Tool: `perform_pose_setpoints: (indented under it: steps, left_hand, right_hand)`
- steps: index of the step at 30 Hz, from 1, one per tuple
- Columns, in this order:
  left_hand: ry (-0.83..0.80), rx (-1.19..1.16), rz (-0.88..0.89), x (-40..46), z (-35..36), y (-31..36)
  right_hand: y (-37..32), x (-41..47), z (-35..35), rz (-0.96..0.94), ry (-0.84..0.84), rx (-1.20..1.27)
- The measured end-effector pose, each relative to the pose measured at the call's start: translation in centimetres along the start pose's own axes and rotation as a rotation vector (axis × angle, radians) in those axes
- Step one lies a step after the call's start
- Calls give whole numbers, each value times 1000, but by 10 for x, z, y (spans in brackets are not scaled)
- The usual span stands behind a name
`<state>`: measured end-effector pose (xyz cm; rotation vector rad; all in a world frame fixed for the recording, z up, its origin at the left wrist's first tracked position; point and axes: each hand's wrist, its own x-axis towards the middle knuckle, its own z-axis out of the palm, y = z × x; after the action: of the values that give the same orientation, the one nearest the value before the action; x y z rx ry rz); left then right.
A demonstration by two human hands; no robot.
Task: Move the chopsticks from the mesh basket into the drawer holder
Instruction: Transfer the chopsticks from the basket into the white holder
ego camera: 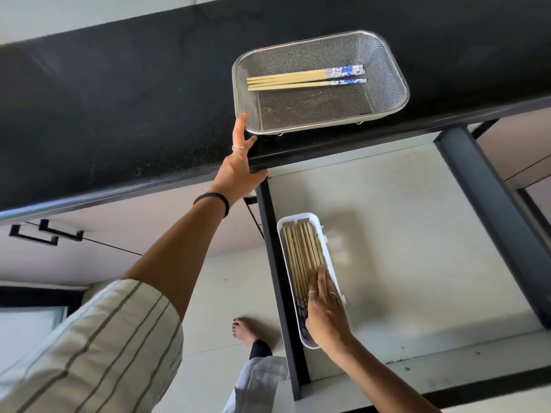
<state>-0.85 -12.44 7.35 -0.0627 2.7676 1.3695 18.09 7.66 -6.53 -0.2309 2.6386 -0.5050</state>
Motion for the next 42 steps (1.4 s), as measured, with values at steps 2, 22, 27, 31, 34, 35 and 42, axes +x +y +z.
perform_pose_setpoints:
  steps: [2, 22, 27, 31, 34, 35, 42]
  left_hand:
    - [5, -5, 1, -1, 1, 1]
    - [5, -10, -7, 1, 3, 0]
    - [7, -15, -9, 1, 4, 0]
    - [13, -7, 0, 2, 3, -2]
    - [18, -6, 11, 2, 3, -3]
    - [20, -6, 12, 2, 3, -3]
    - [24, -4, 20, 3, 4, -4]
  right_hand:
    - [5, 1, 2, -35, 3, 22]
    - [2, -10, 1, 96, -30, 192]
    - [-3, -12, 1, 177, -92, 179]
    - [-5, -12, 0, 150, -98, 96]
    - [-2, -12, -1, 85, -92, 59]
    - [0, -11, -1, 63, -93, 60]
    - [5, -10, -1, 9, -96, 36]
